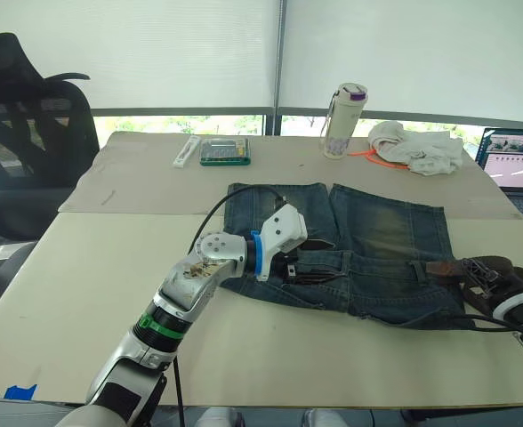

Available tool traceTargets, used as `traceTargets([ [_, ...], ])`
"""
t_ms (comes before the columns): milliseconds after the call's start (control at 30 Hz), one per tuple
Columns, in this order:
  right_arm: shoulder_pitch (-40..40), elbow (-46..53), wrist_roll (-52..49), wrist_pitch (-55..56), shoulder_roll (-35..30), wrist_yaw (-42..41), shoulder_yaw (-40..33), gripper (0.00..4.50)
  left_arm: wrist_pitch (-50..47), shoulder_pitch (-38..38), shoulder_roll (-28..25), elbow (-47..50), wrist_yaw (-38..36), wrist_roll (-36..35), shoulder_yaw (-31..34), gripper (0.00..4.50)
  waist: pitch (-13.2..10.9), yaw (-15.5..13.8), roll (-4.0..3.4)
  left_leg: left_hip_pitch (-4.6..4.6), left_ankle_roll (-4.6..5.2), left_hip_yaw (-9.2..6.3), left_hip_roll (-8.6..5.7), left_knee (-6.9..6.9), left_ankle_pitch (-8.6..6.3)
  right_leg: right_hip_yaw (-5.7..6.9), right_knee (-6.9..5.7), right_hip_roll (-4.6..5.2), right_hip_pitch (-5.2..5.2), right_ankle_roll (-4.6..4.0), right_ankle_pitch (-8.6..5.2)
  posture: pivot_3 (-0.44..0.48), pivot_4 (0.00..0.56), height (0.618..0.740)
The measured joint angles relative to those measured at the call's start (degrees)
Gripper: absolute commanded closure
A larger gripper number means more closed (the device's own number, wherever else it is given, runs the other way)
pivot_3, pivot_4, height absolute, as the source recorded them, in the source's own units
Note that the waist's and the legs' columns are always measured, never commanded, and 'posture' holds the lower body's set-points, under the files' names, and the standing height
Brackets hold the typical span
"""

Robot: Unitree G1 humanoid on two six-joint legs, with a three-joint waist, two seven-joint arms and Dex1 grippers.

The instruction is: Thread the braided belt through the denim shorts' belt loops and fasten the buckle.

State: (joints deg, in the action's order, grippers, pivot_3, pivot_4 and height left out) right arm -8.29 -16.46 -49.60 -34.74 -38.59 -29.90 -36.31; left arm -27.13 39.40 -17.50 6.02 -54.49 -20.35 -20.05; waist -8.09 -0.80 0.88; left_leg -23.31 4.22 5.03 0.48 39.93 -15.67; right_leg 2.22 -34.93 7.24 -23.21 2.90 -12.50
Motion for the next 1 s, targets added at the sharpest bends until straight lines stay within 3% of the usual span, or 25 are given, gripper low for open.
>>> traceTargets([
  [300,1.10,0.25,0.53,-4.75,0.28,-4.80,1.22,4.50,0.03,0.00,-0.10,0.01,-0.09,0.04,0.00,1.49,0.00,0.05,0.00,0.01,0.00,-0.01,0.01,0.00,0.00,0.00,0.00,0.00,0.01,0.00,0.00,0.000,0.150,0.737],
  [800,-5.74,-5.01,-1.74,-8.65,6.84,-10.83,1.62,4.50,0.67,-0.01,-0.22,-0.04,-0.27,0.93,0.00,1.49,0.01,0.39,-0.02,0.04,-0.04,0.00,0.09,0.00,0.02,-0.01,-0.02,-0.09,0.02,-0.01,0.00,0.000,0.150,0.737],
  [900,-5.36,-4.60,-5.93,-12.07,8.30,-13.36,0.31,4.50,0.16,-0.55,1.97,-0.85,0.21,-0.06,0.73,1.49,0.01,0.39,-0.02,0.04,-0.05,0.01,0.15,0.00,0.03,-0.01,-0.02,-0.13,0.02,-0.01,0.01,0.000,0.150,0.737],
  [1000,-4.77,-4.36,-8.92,-14.61,9.20,-13.86,-0.74,4.50,-3.29,-2.21,7.96,-3.04,3.67,-3.70,4.09,1.49,0.01,0.24,-0.02,0.01,-0.02,0.02,0.15,0.03,0.01,-0.01,-0.01,-0.10,0.03,-0.01,0.01,0.000,0.150,0.737],
])
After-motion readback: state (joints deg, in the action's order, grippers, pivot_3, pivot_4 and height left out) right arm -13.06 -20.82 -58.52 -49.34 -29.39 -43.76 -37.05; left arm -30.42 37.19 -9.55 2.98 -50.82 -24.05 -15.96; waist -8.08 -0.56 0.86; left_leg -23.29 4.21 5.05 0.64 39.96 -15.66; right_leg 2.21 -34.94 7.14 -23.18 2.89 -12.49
